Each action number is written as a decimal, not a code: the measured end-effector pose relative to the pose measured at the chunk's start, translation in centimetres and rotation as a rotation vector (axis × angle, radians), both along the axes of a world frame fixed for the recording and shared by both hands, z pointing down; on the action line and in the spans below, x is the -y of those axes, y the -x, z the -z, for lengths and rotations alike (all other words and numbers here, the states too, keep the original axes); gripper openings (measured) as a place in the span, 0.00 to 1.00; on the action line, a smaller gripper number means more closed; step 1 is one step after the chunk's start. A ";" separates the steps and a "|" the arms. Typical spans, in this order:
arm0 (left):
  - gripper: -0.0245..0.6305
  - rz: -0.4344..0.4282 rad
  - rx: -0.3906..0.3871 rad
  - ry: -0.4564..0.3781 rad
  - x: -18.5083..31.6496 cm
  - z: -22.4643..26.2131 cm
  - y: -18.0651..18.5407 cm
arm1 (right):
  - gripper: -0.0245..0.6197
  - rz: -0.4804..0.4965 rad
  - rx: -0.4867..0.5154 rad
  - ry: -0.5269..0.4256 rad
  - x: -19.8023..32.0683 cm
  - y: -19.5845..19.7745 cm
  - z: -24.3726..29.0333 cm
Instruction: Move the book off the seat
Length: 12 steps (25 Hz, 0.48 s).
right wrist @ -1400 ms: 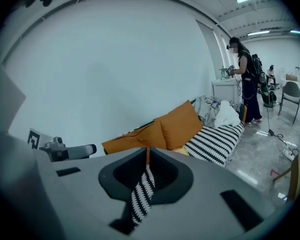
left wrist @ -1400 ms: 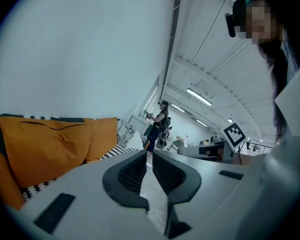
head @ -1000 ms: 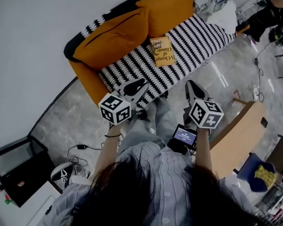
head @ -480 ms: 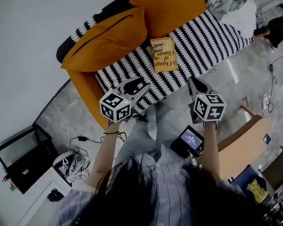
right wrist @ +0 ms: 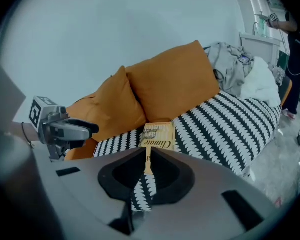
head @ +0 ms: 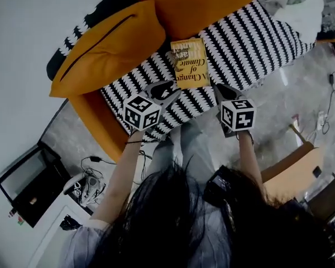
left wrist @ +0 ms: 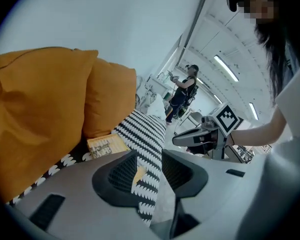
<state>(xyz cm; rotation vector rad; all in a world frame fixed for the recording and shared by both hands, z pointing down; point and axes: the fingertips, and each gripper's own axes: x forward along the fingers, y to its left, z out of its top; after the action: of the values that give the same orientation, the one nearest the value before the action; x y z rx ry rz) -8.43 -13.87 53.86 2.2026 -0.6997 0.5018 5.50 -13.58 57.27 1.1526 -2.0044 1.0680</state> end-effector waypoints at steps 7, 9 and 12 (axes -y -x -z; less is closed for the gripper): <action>0.28 -0.019 0.063 0.145 1.0 -8.8 0.5 | 0.09 -0.006 0.045 0.093 1.0 0.2 -7.9; 0.30 -0.008 0.068 0.192 0.8 -11.0 0.7 | 0.09 -0.022 0.065 0.116 1.0 0.2 -9.7; 0.34 0.021 0.075 0.262 0.3 -13.9 0.8 | 0.13 -0.018 0.113 0.162 0.5 0.6 -12.1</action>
<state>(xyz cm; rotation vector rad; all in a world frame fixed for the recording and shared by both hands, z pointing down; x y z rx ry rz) -9.27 -14.17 67.75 1.9378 -0.6560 0.6314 4.95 -14.12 69.38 1.0484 -1.9544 1.3055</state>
